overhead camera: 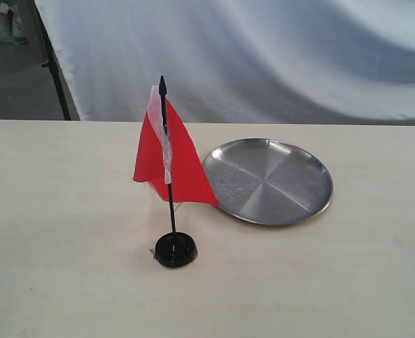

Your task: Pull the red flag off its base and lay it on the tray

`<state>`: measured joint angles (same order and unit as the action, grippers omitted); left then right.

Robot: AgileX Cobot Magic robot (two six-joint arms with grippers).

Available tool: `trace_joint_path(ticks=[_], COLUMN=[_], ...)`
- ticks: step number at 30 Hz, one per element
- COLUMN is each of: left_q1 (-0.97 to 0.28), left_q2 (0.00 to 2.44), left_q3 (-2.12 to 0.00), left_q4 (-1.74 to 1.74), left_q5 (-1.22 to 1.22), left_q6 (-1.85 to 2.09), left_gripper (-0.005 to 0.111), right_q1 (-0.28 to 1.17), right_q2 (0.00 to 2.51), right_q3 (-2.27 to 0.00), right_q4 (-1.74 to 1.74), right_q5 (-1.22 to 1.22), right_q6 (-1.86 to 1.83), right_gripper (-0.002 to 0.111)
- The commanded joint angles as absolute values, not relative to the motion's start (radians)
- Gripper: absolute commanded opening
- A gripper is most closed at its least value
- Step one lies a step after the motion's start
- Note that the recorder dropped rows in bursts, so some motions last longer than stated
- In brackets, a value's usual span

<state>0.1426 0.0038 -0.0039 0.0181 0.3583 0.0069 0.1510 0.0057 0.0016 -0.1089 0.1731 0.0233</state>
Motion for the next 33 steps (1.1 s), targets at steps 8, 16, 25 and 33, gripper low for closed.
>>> trace_joint_path(ticks=[8,16,25,33], left_q1=[0.144,0.144,0.144,0.144], left_q2=[0.000,0.000,0.000,0.000], left_q3=[0.000,0.000,0.000,0.000], left_q4=[0.021,0.021,0.021,0.021], left_q5=[0.350,0.350,0.350,0.350], left_q6=[0.000,0.000,0.000,0.000], left_gripper=[0.000,0.000,0.000,0.000], right_q1=[0.145,0.145,0.145,0.145], right_q2=[0.000,0.000,0.000,0.000], right_q3=[0.000,0.000,0.000,0.000], right_q4=[0.204,0.204,0.204,0.204], right_q5=[-0.269,-0.274,-0.279,-0.373], right_q6=[0.310,0.326,0.326,0.398], right_gripper=[0.000,0.000,0.000,0.000])
